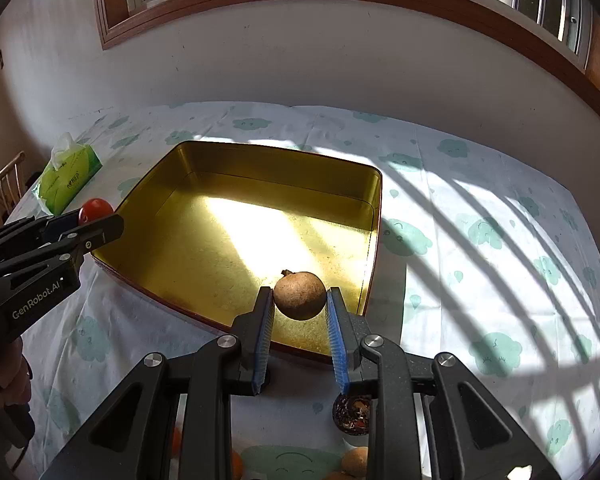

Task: Organize fruits
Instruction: 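Carry the tomato and longan over the TOFFEE tin with both tools, then open both tools to drop the tomato and longan into the tin, then withdraw both tools from the tin back toward the remaining fruits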

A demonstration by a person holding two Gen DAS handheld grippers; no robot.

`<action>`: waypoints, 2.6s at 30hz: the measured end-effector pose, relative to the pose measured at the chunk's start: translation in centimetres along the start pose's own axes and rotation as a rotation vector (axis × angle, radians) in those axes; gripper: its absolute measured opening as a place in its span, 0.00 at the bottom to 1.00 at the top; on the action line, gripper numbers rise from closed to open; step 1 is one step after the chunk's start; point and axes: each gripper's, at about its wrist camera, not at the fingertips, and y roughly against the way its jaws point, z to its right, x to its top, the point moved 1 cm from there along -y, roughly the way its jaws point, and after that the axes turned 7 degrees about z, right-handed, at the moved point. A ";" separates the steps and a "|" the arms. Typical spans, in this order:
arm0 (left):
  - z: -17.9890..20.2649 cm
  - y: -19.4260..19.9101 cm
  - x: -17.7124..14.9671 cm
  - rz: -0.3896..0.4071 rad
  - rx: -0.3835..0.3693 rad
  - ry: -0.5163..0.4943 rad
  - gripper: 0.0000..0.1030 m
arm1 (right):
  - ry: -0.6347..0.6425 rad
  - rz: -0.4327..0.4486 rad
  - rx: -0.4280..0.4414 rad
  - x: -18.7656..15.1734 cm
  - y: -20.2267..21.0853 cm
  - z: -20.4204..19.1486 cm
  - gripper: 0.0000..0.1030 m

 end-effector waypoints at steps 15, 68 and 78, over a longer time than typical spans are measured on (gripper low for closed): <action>0.2 -2.9 -1.2 -0.074 0.020 0.012 0.29 | 0.008 -0.052 -0.022 -0.6 -2.6 0.5 0.24; 1.1 2.1 -2.6 -0.066 0.072 0.045 0.44 | 0.002 0.025 0.011 -1.2 2.0 0.2 0.46; 2.0 5.8 -4.9 -0.061 0.086 0.027 0.44 | -0.024 0.029 0.031 -3.5 5.2 0.1 0.46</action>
